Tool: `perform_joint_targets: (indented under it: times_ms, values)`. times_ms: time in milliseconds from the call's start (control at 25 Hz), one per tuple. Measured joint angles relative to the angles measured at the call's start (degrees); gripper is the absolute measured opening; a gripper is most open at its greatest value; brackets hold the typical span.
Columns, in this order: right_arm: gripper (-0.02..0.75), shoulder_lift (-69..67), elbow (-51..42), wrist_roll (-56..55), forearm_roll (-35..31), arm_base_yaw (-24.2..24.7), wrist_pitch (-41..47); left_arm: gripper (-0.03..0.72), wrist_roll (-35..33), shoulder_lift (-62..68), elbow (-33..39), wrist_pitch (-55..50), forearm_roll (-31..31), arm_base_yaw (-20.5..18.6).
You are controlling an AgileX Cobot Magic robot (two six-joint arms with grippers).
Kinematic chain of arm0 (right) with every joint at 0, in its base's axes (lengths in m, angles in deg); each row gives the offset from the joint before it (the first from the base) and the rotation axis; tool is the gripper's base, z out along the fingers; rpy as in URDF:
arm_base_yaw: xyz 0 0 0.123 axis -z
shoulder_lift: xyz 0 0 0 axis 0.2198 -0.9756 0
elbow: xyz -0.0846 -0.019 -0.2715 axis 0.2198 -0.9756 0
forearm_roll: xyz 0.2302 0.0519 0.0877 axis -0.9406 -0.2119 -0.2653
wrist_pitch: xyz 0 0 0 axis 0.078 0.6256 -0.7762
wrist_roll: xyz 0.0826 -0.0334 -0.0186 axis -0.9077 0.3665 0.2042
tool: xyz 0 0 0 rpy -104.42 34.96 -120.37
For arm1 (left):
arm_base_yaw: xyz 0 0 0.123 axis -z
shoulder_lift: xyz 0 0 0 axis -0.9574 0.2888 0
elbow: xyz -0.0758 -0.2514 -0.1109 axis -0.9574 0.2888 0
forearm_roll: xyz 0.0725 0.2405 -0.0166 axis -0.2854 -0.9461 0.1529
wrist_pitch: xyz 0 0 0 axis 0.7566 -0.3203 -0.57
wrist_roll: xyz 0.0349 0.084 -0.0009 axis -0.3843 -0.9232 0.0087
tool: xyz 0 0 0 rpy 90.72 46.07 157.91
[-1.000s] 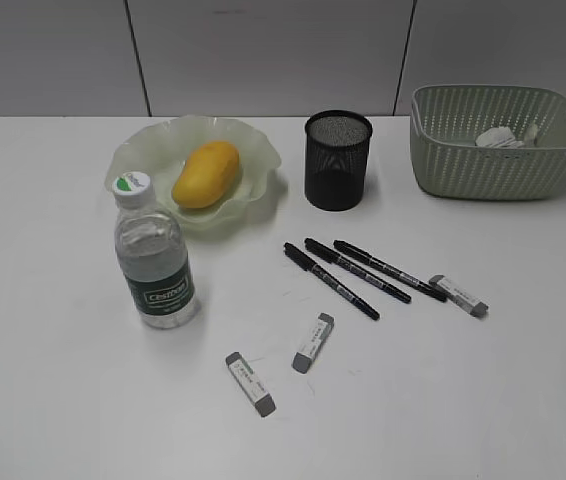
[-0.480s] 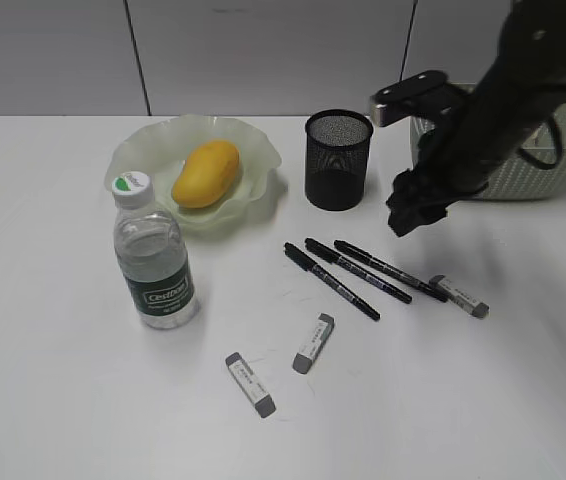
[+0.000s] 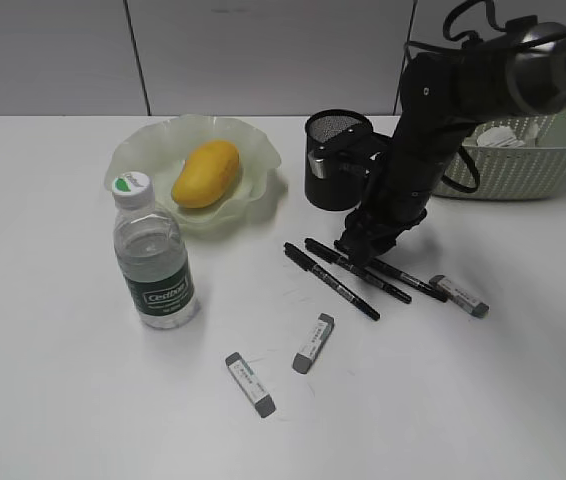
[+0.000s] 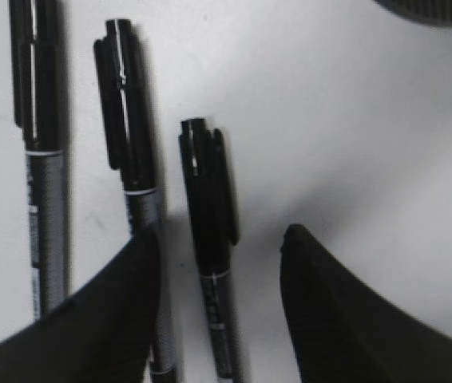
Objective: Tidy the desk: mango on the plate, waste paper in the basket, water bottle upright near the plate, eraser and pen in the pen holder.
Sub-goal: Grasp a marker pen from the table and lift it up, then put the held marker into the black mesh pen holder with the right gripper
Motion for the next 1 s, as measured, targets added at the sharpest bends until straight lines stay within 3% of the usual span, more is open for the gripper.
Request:
perform_joint_targets:
  times_ms: [160,280,480,600,680,840,1000]
  values:
    - [0.309,-1.43,0.18,0.0,0.49,0.0,-0.59,0.361,0.0,0.0,0.0,0.0,0.02,0.0]
    - [0.128,-1.53,0.37,0.0,-0.04,0.0,-0.73,0.361,0.0,0.0,0.0,0.0,0.02,0.0]
    - [0.117,1.75,0.01,0.0,-3.46,0.0,-1.2,0.361,0.0,0.0,0.0,0.0,0.06,0.0]
    - [0.117,10.01,-1.69,0.0,-8.35,0.0,-7.49,0.358,0.0,0.0,0.0,0.0,0.06,0.0]
    - [0.116,16.54,-4.79,0.0,-10.08,-0.07,-20.76,0.347,0.0,0.0,0.0,0.0,0.06,0.0]
    - [0.116,21.66,-11.4,-2.35,-11.29,-0.07,-57.31,0.316,0.0,0.0,0.0,0.0,0.06,0.0]
    - [0.113,13.88,-12.09,-14.78,-5.39,-0.07,-78.77,0.279,0.0,0.0,0.0,0.0,0.06,0.0]
